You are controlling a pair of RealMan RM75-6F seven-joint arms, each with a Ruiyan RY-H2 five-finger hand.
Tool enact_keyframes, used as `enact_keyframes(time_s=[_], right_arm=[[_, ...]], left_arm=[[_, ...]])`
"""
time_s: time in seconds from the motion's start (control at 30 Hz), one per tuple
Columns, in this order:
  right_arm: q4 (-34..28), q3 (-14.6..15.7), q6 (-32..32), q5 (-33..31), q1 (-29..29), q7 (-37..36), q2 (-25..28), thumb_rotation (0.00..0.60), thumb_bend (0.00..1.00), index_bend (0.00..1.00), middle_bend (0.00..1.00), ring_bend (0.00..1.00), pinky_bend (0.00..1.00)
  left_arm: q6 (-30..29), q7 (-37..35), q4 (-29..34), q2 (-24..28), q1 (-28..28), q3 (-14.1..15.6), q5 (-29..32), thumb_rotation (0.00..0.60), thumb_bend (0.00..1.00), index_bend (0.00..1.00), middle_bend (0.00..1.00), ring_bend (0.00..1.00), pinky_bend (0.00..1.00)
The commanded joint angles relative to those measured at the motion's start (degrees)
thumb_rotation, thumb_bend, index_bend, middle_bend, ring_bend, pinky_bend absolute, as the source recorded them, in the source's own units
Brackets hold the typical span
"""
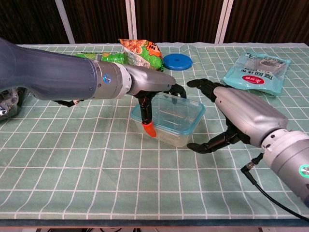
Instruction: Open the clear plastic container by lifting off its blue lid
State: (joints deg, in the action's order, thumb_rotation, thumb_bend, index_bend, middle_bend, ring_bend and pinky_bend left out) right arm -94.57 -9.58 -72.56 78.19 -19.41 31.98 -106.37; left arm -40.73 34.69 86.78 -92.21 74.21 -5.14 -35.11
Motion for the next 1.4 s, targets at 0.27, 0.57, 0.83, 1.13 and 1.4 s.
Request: enact_keyframes(time_s=[0.27, 0.57, 0.83, 1.13, 1.4], right_arm=[[0.0, -0.9, -0.9, -1.1, -0.2, -1.1, 0.5, 0.600, 0.28, 0.00, 0.00, 0.00, 0.00], [0.3, -0.5, -1.4, -1.9, -0.1, -2.4, 0.5, 0.600, 0.28, 0.00, 0.00, 0.00, 0.00], [0.1, -0.5, -1.6, -2.4, -0.4, -3.0, 0.6, 0.600, 0.28, 0.00, 0.00, 0.00, 0.00], [-0.4, -0.1, -1.8, -3.1, -0.4, -3.7, 0.4, 0.600, 0.28, 0.00, 0.00, 0.00, 0.00], [-0.5, 0.1, -1.9, -4.2, -0.3, -3.9, 0.3, 0.600, 0.28, 0.00, 0.00, 0.00, 0.00]], left_arm=[[-0.2, -0.5, 0.6, 0.4, 0.3, 0.5, 0.4, 0.600, 0.09, 0.23, 0.28, 0.27, 0.41], [-0.7, -0.9, 0.9, 0.4, 0.7, 0.7, 0.2, 0.600, 0.09, 0.23, 0.28, 0.27, 0.41], [-0.9, -0.9, 0.8, 0.4, 1.0, 1.1, 0.2, 0.600, 0.09, 0.23, 0.28, 0.27, 0.41], [-1.2, -1.0, 0.7, 0.0, 1.4, 1.2, 0.3, 0.600, 0.09, 0.23, 0.28, 0.27, 0.41], [-1.8, -1.1, 0.5, -0.5, 1.4, 1.2, 0.5, 0.600, 0.09, 0.23, 0.28, 0.27, 0.41]])
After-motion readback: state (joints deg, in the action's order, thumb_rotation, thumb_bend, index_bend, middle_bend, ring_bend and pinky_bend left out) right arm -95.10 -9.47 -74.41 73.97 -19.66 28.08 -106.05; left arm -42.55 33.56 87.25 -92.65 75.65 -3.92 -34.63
